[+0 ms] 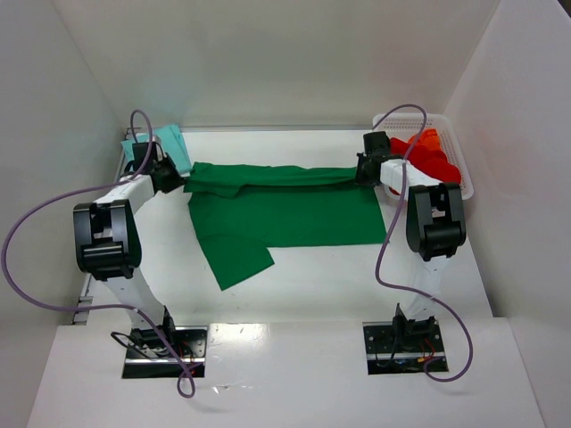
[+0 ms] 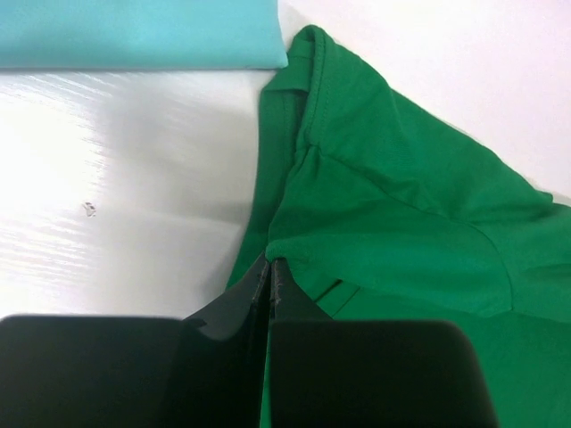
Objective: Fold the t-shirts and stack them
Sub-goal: Fold the flattened tshirt in 1/3 of the way
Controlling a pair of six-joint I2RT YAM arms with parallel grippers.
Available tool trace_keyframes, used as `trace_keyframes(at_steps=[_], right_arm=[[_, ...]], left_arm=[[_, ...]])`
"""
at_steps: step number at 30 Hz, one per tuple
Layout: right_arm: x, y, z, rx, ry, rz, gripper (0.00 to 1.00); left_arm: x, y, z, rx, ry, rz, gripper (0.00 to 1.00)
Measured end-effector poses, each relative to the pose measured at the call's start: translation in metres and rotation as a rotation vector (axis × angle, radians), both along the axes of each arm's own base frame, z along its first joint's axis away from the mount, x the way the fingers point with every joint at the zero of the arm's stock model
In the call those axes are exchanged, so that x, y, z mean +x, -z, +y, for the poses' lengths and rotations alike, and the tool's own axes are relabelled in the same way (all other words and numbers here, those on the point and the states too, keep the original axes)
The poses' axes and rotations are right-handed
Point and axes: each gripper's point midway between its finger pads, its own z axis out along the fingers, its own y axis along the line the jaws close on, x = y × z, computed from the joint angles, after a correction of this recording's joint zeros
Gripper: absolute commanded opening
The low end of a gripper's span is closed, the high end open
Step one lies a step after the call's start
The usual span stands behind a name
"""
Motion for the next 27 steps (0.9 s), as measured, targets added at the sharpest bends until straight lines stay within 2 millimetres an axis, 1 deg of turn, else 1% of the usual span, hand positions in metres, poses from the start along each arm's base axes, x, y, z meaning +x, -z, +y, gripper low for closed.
trace_keyframes(at_steps=[7,11,14,16,17,18,19,21,22,23,25,26,27], right_arm=[[0.0,-0.001,0.002,-0.009,-0.012,0.001,0.0],[0.007,-0.004,-0.001,-0.032,-0.008,-0.004,0.0],[0.008,-0.005,-0.005,-0.052,0.0,-0.003,0.0],[0.007,-0.004,-0.008,-0.067,0.011,0.004,0.02],[0.006,-0.003,-0.009,-0.071,0.013,0.01,0.05],[0.005,-0.002,-0.009,-0.072,0.013,0.015,0.1],[0.003,-0.001,-0.01,-0.075,0.014,0.023,0.21],[0.0,0.0,-0.011,-0.08,0.011,0.038,0.24],[-0.001,0.001,-0.011,-0.081,0.012,0.044,0.28],[-0.003,0.002,-0.011,-0.082,0.012,0.049,0.41],[-0.004,0.002,-0.011,-0.082,0.012,0.053,0.6],[-0.004,0.002,-0.011,-0.081,0.012,0.055,0.71],[-0.005,0.002,-0.01,-0.076,0.008,0.058,0.76]], left_arm=[[0.003,-0.003,0.011,-0.015,-0.013,-0.011,0.0],[0.004,-0.002,0.006,-0.041,0.017,-0.016,0.0],[0.004,-0.001,0.001,-0.054,0.044,-0.018,0.0],[0.004,-0.001,-0.003,-0.065,0.07,-0.022,0.05],[0.004,-0.001,-0.005,-0.072,0.082,-0.024,0.1],[0.004,-0.001,-0.007,-0.081,0.094,-0.026,0.13],[0.004,0.0,-0.009,-0.089,0.105,-0.026,0.22],[0.003,-0.001,-0.011,-0.091,0.12,-0.029,0.28],[0.004,-0.001,-0.012,-0.089,0.129,-0.033,0.31],[0.004,-0.001,-0.012,-0.089,0.134,-0.036,0.39],[0.004,-0.002,-0.011,-0.085,0.14,-0.038,0.47],[0.004,-0.002,-0.011,-0.083,0.141,-0.038,0.51],[0.004,-0.002,-0.011,-0.082,0.141,-0.039,0.54]])
